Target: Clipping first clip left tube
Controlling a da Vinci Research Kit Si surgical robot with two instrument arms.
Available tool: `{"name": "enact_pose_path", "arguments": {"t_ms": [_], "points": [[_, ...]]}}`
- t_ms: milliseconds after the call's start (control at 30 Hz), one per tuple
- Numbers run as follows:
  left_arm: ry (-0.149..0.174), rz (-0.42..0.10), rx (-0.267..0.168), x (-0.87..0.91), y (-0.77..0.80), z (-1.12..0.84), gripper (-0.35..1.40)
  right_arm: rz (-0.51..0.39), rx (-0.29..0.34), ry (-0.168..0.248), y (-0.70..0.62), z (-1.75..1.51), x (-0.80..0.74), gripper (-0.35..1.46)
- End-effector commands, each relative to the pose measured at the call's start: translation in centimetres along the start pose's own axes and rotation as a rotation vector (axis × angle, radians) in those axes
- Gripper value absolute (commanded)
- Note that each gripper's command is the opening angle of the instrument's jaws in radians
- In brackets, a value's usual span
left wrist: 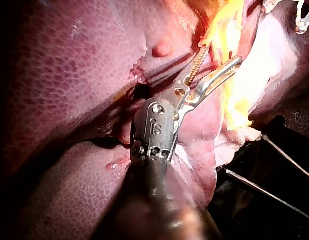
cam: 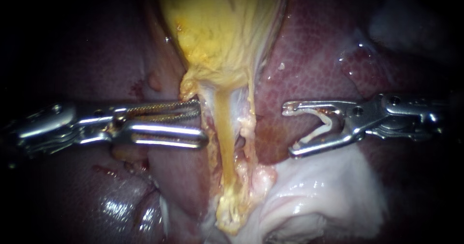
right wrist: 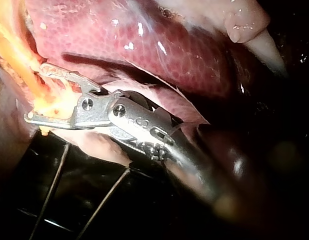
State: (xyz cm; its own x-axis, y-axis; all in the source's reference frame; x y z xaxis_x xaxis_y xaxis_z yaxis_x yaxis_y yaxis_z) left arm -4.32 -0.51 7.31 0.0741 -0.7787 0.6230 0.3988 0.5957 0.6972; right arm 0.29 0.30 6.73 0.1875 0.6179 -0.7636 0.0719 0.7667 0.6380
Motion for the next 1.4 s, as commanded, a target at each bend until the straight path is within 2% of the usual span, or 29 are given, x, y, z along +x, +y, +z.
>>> {"name": "enact_pose_path", "arguments": {"t_ms": [33, 233, 400, 600, 700, 867, 1033, 1200, 1400], "points": [[0.0, 0.0, 0.001, 0.0, 0.0, -0.03, 0.41, 0.0, 0.0, 0.0, 0.0, 0.0, 0.0, 0.6], [0.003, -0.002, 0.008, -0.05, -0.04, -0.2, 0.42, 0.0, 0.001, -0.001, 0.0, -0.02, -0.01, 0.6], [0.01, -0.006, 0.015, -0.14, -0.05, -0.47, 0.42, 0.0, 0.001, -0.002, 0.0, -0.03, -0.01, 0.6], [-0.026, -0.031, -0.01, -0.39, 0.05, -0.78, 0.42, 0.0, 0.002, -0.002, 0.0, -0.04, -0.02, 0.6], [-0.052, -0.02, -0.02, -0.53, 0.09, -0.87, 0.42, 0.0, 0.002, -0.002, 0.0, -0.03, -0.02, 0.6], [-0.071, -0.01, -0.028, -0.62, 0.1, -0.82, 0.42, 0.0, 0.001, -0.002, 0.0, -0.03, -0.01, 0.6], [-0.074, -0.011, -0.04, -0.62, 0.12, -0.63, 0.42, 0.0, 0.001, -0.001, 0.0, -0.02, -0.01, 0.6], [-0.074, -0.009, -0.027, -0.58, 0.1, -0.43, 0.41, 0.0, 0.001, -0.001, 0.0, -0.02, -0.01, 0.6], [-0.074, -0.006, -0.021, -0.55, 0.08, -0.3, 0.37, 0.0, 0.001, -0.001, 0.0, -0.01, -0.01, 0.6]]}}
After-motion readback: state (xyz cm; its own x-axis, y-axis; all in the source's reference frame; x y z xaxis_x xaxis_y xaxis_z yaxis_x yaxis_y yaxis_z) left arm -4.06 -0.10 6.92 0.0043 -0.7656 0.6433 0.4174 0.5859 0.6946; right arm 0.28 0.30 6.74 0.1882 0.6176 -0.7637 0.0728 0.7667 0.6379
